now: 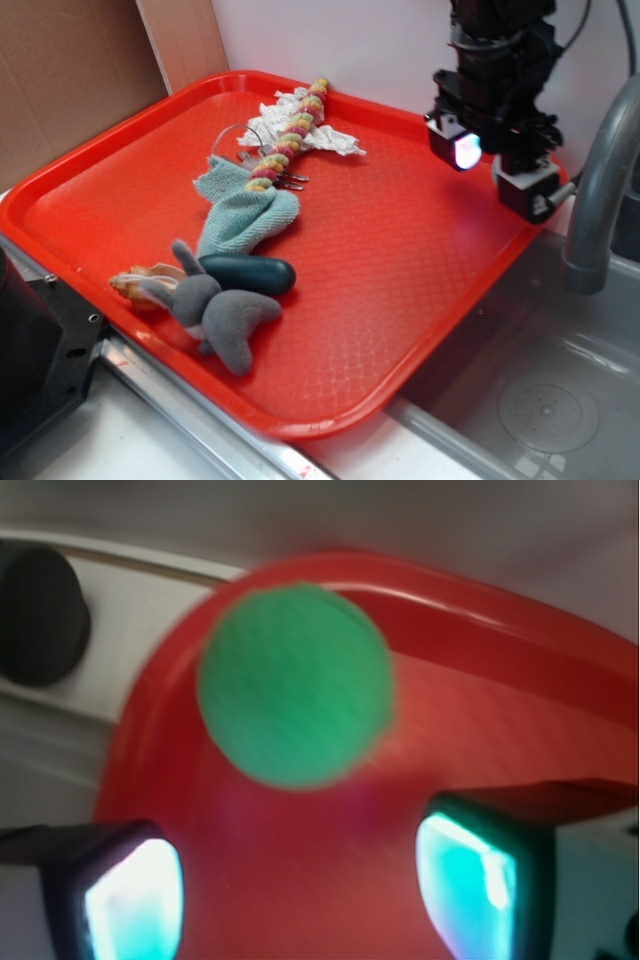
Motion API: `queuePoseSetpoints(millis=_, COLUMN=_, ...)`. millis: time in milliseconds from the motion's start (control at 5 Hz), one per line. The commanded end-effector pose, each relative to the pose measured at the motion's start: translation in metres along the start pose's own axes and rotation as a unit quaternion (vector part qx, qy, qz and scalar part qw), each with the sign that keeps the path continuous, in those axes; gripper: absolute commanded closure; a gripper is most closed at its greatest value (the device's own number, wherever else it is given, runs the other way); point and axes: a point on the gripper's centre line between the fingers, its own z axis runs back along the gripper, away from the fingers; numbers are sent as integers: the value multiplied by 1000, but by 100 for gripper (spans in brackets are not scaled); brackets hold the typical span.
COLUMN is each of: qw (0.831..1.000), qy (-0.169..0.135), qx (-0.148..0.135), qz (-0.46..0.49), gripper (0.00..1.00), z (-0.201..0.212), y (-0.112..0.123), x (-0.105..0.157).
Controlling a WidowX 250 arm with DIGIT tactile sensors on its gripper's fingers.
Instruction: Grab the green ball.
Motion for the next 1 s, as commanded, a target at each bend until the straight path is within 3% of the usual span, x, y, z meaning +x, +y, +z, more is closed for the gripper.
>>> queuePoseSetpoints(millis=0, qw=999, qy=-46, qx=9, qz=20, gripper=0, z=8, y=3, x=18)
queuePoseSetpoints(millis=200, qw=996, qy=-69, qx=19, qz=44, gripper=100, z=19, y=21, x=18)
queuePoseSetpoints(millis=600, qw=996, qy=-69, qx=12, qz=54, gripper=100, z=33, y=45, x=1)
queuePoseSetpoints(millis=800, qw=996, qy=-80, qx=8, qz=33, gripper=100, z=83, y=53, x=-39)
